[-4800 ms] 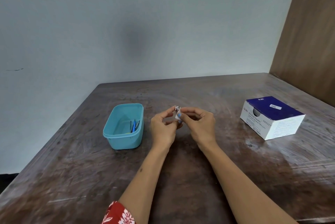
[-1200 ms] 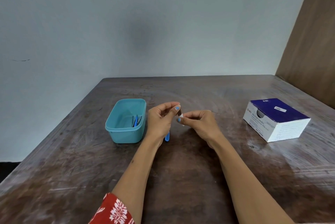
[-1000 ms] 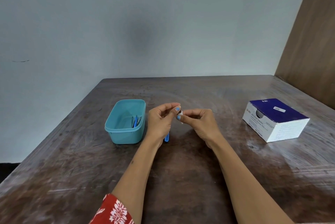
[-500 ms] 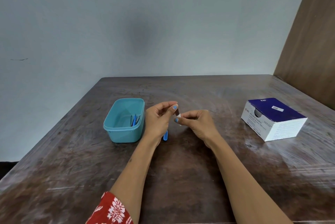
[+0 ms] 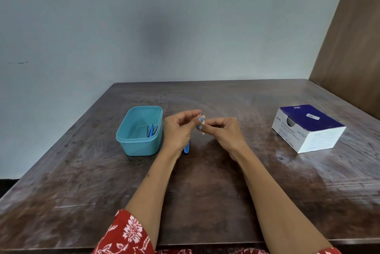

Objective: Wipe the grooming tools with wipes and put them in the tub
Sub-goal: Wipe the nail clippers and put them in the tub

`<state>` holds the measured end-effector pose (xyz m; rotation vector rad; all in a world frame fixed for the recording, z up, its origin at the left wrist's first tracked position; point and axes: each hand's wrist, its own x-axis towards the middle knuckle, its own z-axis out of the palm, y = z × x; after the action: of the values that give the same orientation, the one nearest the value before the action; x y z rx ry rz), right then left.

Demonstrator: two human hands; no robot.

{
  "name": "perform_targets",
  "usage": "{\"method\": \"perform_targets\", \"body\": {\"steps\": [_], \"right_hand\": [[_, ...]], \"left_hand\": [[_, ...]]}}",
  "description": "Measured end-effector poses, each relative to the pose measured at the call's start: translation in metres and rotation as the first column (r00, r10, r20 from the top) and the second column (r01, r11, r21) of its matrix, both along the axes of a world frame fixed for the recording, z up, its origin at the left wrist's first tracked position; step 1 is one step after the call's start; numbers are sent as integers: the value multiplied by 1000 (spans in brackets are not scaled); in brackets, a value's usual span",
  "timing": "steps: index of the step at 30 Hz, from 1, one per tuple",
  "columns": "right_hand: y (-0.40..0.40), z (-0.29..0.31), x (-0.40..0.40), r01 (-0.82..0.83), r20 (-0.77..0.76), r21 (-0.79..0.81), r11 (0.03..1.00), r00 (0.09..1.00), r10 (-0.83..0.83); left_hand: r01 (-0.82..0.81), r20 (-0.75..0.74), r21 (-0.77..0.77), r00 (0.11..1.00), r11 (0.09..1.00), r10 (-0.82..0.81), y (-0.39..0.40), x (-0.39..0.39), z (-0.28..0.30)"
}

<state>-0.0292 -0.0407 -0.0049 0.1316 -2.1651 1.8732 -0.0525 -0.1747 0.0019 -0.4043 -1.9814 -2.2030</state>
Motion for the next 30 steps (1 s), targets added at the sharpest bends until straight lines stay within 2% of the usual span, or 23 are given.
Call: {"method": "perform_targets", "body": {"steps": [4, 9, 14, 19, 24, 30], "right_hand": [[1, -2, 0, -20, 70, 45, 999, 997, 17], [1, 0, 2, 7, 36, 10, 1000, 999, -7], [0, -1, 3, -24, 101, 39, 999, 995, 20], [-2, 2, 4, 2, 29, -10, 1000, 1000, -2], [-2, 1, 5, -41, 111, 26, 999, 993, 38], [-3, 2, 5, -1, 46, -39, 999, 999, 3]], "left_hand": [[-40, -20, 23, 999, 999, 40, -1, -1, 0], [-19, -23, -12, 1000, 1000, 19, 2, 1, -2], [-65, -18, 30, 998, 997, 66, 1, 1, -1], [-42, -30, -2, 999, 999, 42, 3, 2, -1], [-70, -16, 19, 997, 997, 71, 1, 1, -1], [-40, -34, 4, 999, 999, 40, 2, 3, -1]]}}
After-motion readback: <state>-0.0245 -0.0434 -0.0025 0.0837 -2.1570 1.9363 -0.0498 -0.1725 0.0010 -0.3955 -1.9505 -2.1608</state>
